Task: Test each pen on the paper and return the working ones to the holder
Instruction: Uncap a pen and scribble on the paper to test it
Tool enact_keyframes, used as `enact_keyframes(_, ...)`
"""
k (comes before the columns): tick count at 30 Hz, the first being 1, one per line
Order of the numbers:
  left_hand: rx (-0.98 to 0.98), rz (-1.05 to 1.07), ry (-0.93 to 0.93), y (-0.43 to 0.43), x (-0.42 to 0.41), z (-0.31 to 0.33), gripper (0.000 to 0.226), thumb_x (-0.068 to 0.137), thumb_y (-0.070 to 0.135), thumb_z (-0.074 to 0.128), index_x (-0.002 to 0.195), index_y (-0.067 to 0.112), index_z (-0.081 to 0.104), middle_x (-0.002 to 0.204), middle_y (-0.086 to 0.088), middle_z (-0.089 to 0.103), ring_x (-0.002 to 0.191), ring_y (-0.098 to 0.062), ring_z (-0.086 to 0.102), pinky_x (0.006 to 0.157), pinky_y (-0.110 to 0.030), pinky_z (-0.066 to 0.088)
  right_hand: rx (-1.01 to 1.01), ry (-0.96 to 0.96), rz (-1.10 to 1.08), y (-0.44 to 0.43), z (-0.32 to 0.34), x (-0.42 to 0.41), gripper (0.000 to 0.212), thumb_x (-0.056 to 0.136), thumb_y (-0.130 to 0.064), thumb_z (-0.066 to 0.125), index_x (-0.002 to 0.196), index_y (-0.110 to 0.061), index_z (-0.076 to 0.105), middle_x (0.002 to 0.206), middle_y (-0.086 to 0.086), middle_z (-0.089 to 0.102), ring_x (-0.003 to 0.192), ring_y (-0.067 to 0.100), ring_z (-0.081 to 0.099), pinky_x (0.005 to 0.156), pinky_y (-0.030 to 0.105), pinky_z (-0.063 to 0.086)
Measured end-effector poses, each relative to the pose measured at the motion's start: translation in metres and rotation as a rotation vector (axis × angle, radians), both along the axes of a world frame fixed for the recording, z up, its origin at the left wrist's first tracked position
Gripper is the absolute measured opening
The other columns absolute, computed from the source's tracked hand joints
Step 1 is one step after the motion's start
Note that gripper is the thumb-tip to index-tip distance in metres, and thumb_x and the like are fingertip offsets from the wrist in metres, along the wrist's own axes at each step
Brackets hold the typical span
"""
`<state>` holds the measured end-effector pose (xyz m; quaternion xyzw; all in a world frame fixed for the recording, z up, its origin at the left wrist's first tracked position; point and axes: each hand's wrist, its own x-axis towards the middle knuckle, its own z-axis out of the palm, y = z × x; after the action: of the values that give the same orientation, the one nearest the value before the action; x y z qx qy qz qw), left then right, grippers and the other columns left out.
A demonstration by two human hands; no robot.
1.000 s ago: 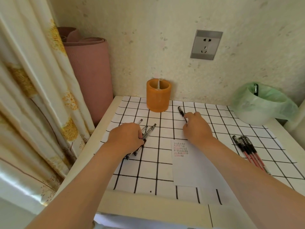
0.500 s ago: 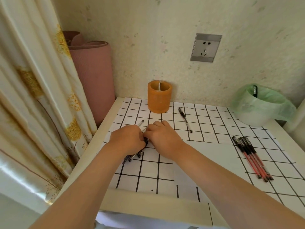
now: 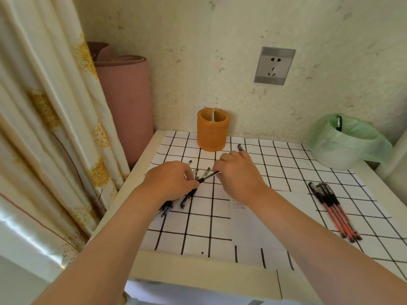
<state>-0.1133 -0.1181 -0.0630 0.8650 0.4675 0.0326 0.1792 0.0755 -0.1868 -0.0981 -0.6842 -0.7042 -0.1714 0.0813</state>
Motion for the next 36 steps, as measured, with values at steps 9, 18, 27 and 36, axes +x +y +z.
enact_keyframes(9, -0.091, -0.156, -0.142, -0.017, 0.028, -0.001, 0.012, 0.089, 0.039, 0.068, 0.101, 0.036, 0.064, 0.089, 0.014, 0.061, 0.083, -0.006, 0.058, 0.076, -0.030, 0.053, -0.160, 0.249, -0.085, -0.045, 0.017, 0.029, 0.032, 0.088, -0.012, 0.057, 0.119, -0.021, 0.061, 0.110, 0.000, 0.064, 0.100, 0.022, 0.059, 0.084, 0.032, 0.042)
enact_keyframes(18, -0.092, -0.305, -0.343, -0.044, 0.058, 0.005, 0.008, 0.088, 0.031, 0.072, 0.093, 0.033, 0.066, 0.086, 0.018, 0.065, 0.067, 0.015, 0.052, 0.060, -0.016, 0.036, -0.229, 0.491, -0.043, -0.083, 0.032, 0.032, 0.019, 0.098, -0.036, 0.051, 0.098, -0.025, 0.066, 0.080, -0.009, 0.061, 0.072, 0.011, 0.054, 0.063, 0.031, 0.043)
enact_keyframes(27, -0.061, -0.313, -0.281, -0.046, 0.068, -0.011, 0.008, 0.084, 0.039, 0.075, 0.089, 0.037, 0.070, 0.085, 0.020, 0.068, 0.065, 0.004, 0.056, 0.064, -0.023, 0.043, -0.229, 0.440, -0.072, -0.091, 0.021, 0.034, 0.020, 0.101, -0.031, 0.046, 0.100, -0.022, 0.063, 0.075, -0.008, 0.056, 0.070, 0.016, 0.051, 0.061, 0.033, 0.041)
enact_keyframes(36, -0.069, -0.326, -0.230, -0.037, 0.074, -0.013, 0.009, 0.084, 0.041, 0.074, 0.083, 0.037, 0.066, 0.085, 0.018, 0.067, 0.073, -0.001, 0.058, 0.070, -0.029, 0.051, -0.195, 0.392, -0.052, -0.087, 0.015, 0.041, 0.021, 0.101, -0.040, 0.045, 0.103, -0.031, 0.064, 0.067, -0.009, 0.057, 0.065, 0.015, 0.052, 0.056, 0.028, 0.035)
